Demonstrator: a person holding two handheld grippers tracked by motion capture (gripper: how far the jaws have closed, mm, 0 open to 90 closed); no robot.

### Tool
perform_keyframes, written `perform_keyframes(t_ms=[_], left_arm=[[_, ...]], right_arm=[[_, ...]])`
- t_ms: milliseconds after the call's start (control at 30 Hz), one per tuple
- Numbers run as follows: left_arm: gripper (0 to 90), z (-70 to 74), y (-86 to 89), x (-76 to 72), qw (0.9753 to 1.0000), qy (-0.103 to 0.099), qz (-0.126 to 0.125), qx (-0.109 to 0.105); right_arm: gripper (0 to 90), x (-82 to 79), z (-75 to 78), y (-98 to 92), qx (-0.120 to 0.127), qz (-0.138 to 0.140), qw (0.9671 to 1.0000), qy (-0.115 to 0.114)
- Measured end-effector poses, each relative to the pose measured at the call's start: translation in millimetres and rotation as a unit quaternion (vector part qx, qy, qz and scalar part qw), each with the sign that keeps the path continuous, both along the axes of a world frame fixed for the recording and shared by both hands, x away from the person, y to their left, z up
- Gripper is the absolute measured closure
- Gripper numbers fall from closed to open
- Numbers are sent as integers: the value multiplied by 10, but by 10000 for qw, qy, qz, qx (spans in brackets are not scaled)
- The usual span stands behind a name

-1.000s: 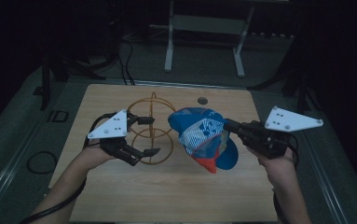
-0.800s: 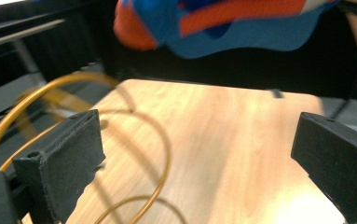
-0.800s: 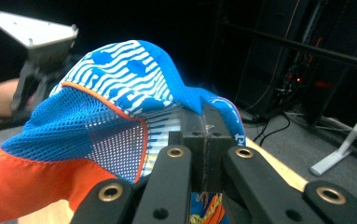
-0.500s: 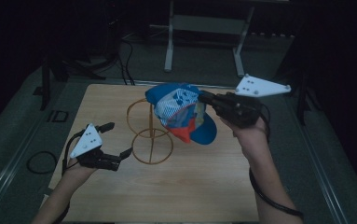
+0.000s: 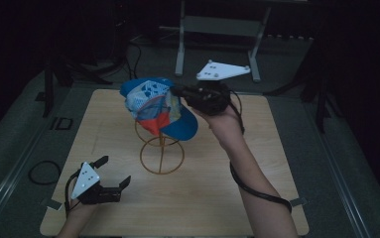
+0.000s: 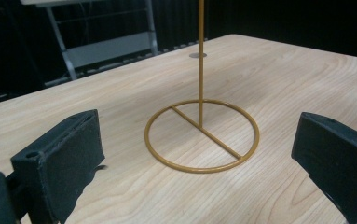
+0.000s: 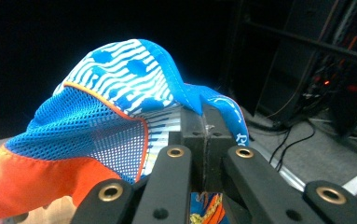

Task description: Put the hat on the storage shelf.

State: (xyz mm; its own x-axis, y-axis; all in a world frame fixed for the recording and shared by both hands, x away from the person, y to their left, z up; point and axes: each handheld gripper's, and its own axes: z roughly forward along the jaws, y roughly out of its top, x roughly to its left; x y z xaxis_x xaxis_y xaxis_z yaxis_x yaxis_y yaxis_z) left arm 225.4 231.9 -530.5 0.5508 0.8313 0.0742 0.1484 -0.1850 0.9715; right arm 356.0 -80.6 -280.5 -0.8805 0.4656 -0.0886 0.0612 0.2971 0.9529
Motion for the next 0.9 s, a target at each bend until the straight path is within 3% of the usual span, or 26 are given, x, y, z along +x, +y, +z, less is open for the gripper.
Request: perform_keyframes(t_ms=[167, 267, 367, 500, 700, 900], left_arm=[[22, -76, -1, -11, 10000, 64, 25, -59], [23, -116, 6, 5, 9997, 171, -43, -183], [22, -153, 7, 23, 9996, 246, -65, -142], [22, -175, 13, 32, 9994, 274, -84, -173], [22, -201, 19, 48, 9991, 338, -106, -223], [22, -214, 8, 45, 9992, 336, -118, -192]], right_arm=[[900, 63, -164, 288, -304, 119, 9994, 148], [900, 85, -285, 395, -484, 194, 9983, 241], [900, 106, -386, 456, -646, 206, 9972, 328], [900, 114, -475, 444, -706, 209, 9963, 441], [900, 81, -599, 325, -589, 243, 9961, 617], [900, 4, -688, 216, -520, 244, 9964, 621]])
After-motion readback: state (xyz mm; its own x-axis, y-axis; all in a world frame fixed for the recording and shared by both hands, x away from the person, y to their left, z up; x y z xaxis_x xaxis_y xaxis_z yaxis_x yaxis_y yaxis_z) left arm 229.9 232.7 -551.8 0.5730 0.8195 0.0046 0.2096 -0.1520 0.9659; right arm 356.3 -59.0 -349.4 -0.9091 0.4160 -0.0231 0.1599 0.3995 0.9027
